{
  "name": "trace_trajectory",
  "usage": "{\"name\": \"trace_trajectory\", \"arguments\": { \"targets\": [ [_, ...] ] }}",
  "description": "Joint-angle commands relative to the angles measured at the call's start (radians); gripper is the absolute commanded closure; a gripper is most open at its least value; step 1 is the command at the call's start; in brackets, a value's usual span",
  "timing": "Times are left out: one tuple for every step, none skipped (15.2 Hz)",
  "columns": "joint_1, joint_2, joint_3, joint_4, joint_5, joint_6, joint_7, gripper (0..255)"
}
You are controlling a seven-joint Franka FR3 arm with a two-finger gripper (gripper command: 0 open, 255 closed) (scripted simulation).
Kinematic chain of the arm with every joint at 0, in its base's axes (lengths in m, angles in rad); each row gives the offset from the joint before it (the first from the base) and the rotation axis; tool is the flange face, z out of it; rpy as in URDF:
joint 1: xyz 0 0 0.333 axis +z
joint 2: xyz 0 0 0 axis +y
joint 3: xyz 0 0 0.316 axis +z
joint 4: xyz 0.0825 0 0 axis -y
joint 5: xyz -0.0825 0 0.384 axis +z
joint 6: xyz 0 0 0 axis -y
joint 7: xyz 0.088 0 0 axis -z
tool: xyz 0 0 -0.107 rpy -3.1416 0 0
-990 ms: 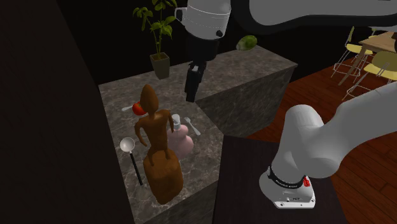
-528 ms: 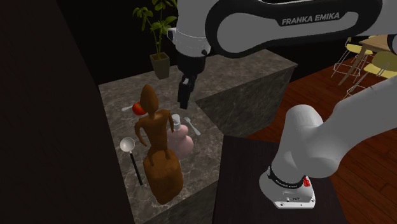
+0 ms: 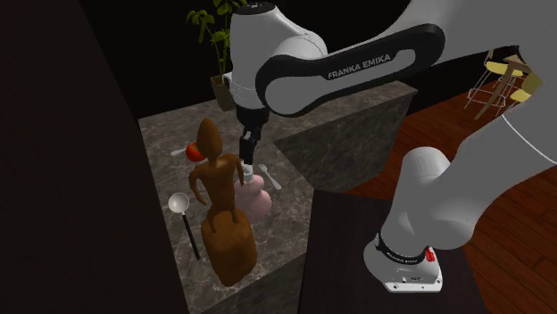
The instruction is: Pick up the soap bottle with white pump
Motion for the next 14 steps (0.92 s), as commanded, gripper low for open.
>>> {"name": "trace_trajectory", "arguments": {
  "targets": [
    [-0.010, 0.057, -0.012, -0.006, -0.017, 0.057, -0.015, 0],
    [-0.014, 0.087, -0.018, -0.006, -0.025, 0.083, -0.021, 0],
    [-0.019, 0.119, -0.024, -0.005, -0.033, 0.110, -0.028, 0],
    [-0.024, 0.151, -0.030, -0.002, -0.041, 0.135, -0.034, 0],
    [-0.029, 0.183, -0.035, 0.002, -0.049, 0.161, -0.040, 0],
    [-0.034, 0.216, -0.041, 0.007, -0.057, 0.185, -0.046, 0],
    [-0.039, 0.250, -0.046, 0.013, -0.064, 0.210, -0.051, 0],
    [-0.044, 0.285, -0.052, 0.021, -0.071, 0.233, -0.057, 0],
    [-0.048, 0.316, -0.056, 0.029, -0.078, 0.254, -0.061, 0],
    [-0.048, 0.324, -0.057, 0.022, -0.079, 0.268, -0.060, 0],
    [-0.049, 0.332, -0.057, 0.016, -0.080, 0.282, -0.058, 0],
    [-0.049, 0.340, -0.057, 0.010, -0.081, 0.296, -0.056, 0],
    [-0.050, 0.348, -0.058, 0.004, -0.083, 0.311, -0.054, 0],
    [-0.050, 0.357, -0.058, -0.002, -0.084, 0.325, -0.052, 0]
  ]
}}
